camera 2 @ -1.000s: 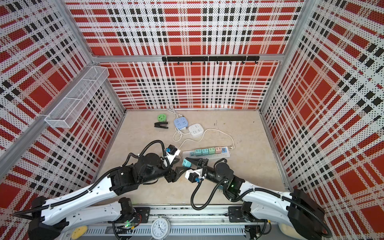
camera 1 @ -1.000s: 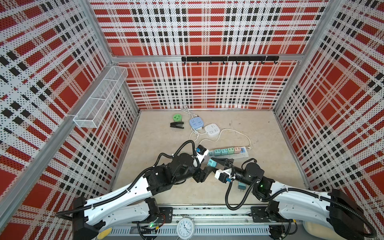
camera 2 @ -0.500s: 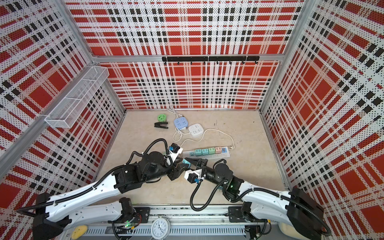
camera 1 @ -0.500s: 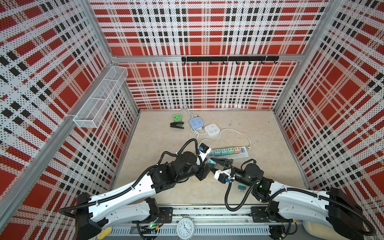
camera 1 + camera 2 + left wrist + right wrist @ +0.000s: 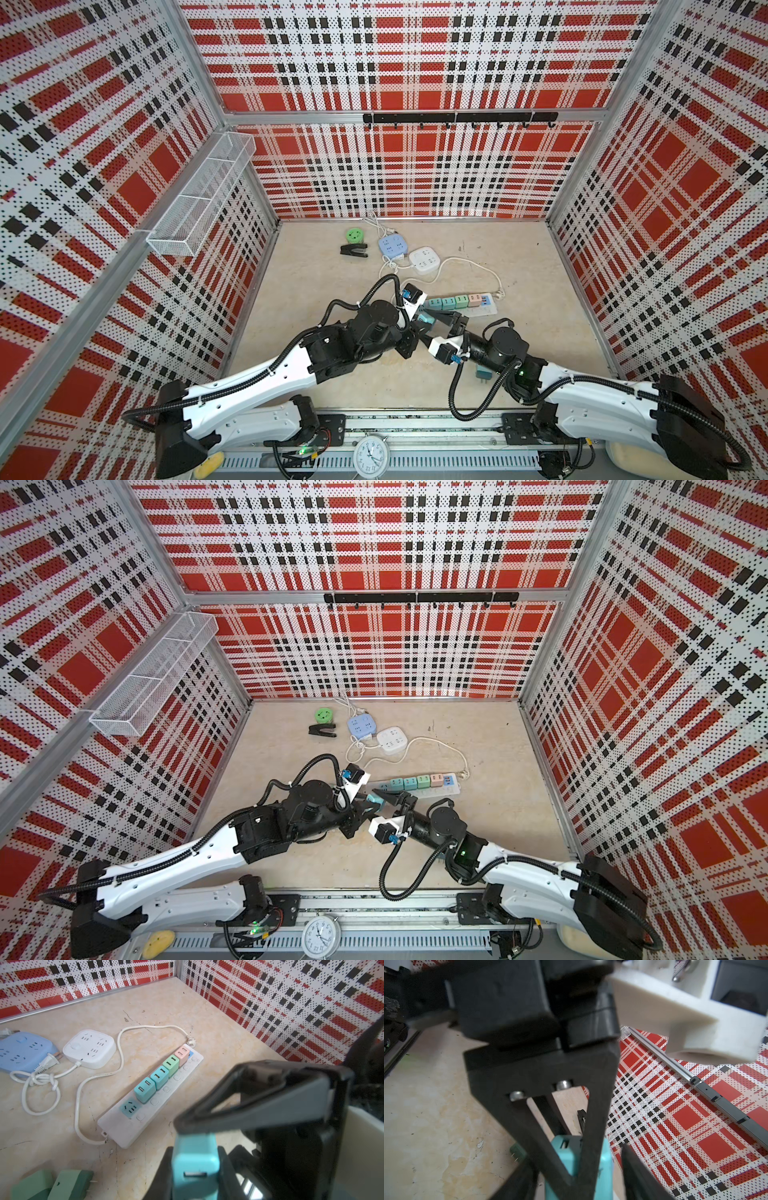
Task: Insert the plug
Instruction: 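Close the left gripper on the teal charger held by the right gripper, then carry the teal charger over the strip with the left gripper while the right withdraws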
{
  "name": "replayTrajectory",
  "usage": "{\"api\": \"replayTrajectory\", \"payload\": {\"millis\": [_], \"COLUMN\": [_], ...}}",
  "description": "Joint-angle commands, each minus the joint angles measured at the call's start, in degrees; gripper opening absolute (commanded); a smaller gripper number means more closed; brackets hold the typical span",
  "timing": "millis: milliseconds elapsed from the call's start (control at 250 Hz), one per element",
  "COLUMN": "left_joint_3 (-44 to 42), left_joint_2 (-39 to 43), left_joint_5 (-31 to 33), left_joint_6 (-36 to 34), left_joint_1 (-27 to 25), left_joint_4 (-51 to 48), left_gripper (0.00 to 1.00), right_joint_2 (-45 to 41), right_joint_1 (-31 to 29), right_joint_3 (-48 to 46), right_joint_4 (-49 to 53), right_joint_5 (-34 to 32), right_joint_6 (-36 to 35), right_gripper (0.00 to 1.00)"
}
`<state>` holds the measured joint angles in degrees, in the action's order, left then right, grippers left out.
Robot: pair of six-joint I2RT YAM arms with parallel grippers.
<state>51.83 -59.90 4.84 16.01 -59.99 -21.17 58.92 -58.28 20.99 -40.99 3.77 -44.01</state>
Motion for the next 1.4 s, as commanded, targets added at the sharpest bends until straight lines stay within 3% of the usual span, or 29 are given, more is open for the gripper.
{"api": "replayTrajectory", "payload": {"millis": [0,196,308,436,516,644,792,996,1140,1397], "left_joint_3": [5.23,12.54,14.49,16.20,17.66,19.84,20.05,18.61,19.57,22.35], "left_joint_2": [-0.37,-2.68,-5.13,-8.41,-11.25,-16.11,-19.57,-23.42,-28.57,-35.21], "left_joint_5": [0.04,-6.69,-12.65,-11.30,-17.28,-18.16,-15.57,-16.04,-15.21,-17.56], "left_joint_6": [-2.13,-6.24,-14.43,-24.80,-34.75,-40.88,-50.05,-56.75,-56.96,-55.92], "left_joint_1": [4.27,19.78,26.57,29.87,31.98,34.94,35.28,33.61,31.23,26.94], "left_joint_4": [-2.80,-7.48,-4.91,-3.64,-5.69,-9.22,-12.72,-14.52,-16.28,-19.71], "left_gripper": [0.00,0.00,0.00,0.00,0.00,0.00,0.00,0.00,0.00,0.00], "right_joint_2": [-1.62,-5.21,-7.85,-10.27,-11.45,-10.71,-7.31,-0.57,0.50,-0.73], "right_joint_1": [-0.41,-0.33,0.07,3.58,7.62,16.24,26.35,29.30,32.96,36.30], "right_joint_3": [-0.15,-3.23,-5.80,-5.87,-5.44,-6.26,-6.58,-10.14,-11.93,-13.59], "right_joint_4": [-1.51,1.59,1.19,4.21,7.89,7.16,7.40,-4.28,-7.58,-8.64], "right_joint_5": [-2.43,-7.93,-13.76,-18.39,-18.74,-22.17,-17.73,-20.96,-16.18,-15.30], "right_joint_6": [1.24,3.93,6.16,14.04,19.16,30.67,40.20,42.24,45.50,49.18], "right_gripper": [1.00,1.00,1.00,1.00,1.00,1.00,1.00,1.00,1.00,1.00]}}
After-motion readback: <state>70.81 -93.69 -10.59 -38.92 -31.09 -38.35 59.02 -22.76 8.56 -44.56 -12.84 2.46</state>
